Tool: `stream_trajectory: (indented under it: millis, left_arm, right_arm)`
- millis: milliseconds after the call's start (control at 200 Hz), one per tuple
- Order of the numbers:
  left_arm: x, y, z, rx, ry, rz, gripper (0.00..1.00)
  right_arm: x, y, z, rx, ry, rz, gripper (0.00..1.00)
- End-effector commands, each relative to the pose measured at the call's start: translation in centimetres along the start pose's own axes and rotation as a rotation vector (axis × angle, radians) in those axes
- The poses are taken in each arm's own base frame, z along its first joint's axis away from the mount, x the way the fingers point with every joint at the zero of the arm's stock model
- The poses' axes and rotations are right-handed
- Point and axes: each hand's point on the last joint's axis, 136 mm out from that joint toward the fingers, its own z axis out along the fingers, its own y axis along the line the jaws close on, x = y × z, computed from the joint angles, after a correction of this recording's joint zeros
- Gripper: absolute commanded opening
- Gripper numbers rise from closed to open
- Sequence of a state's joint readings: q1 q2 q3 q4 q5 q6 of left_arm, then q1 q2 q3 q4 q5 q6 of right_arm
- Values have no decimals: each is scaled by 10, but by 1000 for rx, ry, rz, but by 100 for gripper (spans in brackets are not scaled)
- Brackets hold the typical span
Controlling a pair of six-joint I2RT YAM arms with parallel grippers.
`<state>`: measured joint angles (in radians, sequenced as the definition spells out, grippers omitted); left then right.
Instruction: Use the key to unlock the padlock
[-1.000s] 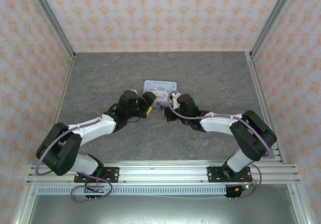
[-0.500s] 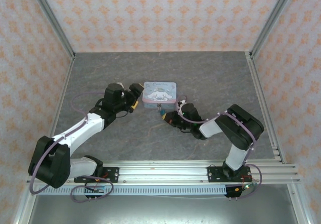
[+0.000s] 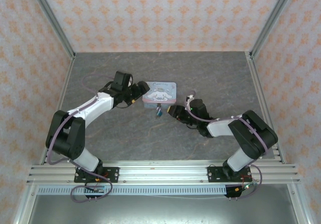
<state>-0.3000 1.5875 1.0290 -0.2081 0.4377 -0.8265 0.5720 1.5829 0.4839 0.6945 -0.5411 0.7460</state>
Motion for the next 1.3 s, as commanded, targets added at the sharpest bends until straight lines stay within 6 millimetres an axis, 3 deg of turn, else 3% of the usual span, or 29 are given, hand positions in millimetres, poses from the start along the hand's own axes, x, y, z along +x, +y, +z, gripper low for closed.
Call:
stream_trajectory:
  millis: [0, 255, 495, 806, 1291]
  left_arm:
    - [13, 13, 11, -39, 87, 48, 82]
    - [34, 33, 33, -45, 157, 2, 70]
    - [59, 51, 35, -73, 186, -20, 67]
    - [79, 60, 42, -75, 180, -62, 67]
    - [80, 63, 40, -82, 161, -73, 66]
  right_arm:
    - [1, 15, 4, -45, 45, -100, 50]
    - [-13, 24, 26, -67, 42, -169, 51]
    - [-55, 18, 32, -40, -37, -221, 52]
    - [-26, 21, 8, -133, -28, -217, 54]
    - [-18, 25, 33, -161, -28, -225, 53]
